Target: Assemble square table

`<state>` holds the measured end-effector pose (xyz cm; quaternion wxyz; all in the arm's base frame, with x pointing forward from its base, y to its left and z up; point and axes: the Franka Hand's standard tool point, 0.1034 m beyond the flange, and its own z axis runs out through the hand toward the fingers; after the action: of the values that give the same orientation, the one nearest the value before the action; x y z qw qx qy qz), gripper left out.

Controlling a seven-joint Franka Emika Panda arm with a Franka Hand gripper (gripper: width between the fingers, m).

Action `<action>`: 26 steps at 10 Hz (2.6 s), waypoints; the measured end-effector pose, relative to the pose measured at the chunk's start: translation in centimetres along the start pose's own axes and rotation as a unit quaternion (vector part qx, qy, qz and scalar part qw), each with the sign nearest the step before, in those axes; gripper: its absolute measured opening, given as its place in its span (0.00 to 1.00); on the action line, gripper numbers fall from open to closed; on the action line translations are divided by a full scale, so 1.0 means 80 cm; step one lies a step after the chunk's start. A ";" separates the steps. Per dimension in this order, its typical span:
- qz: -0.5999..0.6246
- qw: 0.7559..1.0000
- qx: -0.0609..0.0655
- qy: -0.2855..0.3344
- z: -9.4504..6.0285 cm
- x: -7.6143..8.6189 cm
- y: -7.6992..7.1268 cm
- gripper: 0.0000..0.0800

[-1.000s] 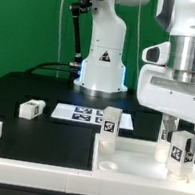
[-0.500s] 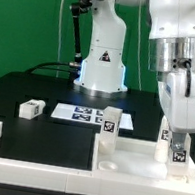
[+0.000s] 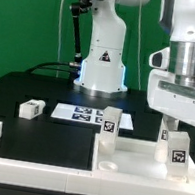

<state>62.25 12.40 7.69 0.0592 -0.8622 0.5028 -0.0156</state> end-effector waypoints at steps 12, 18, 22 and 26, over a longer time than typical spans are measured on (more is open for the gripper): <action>0.008 1.000 -0.005 0.013 0.000 0.005 0.000 0.37; 0.359 0.932 0.021 -0.030 0.000 0.004 -0.005 0.37; 0.253 0.967 0.013 -0.011 0.003 -0.004 -0.004 0.61; 0.067 0.998 0.007 0.001 0.004 -0.004 -0.004 0.81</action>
Offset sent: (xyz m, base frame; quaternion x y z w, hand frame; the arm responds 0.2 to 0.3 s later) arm 0.0106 0.0069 -0.0002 -0.0003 0.0771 -0.3726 0.9248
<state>62.36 12.89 7.44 0.0652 -0.8261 0.5596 -0.0158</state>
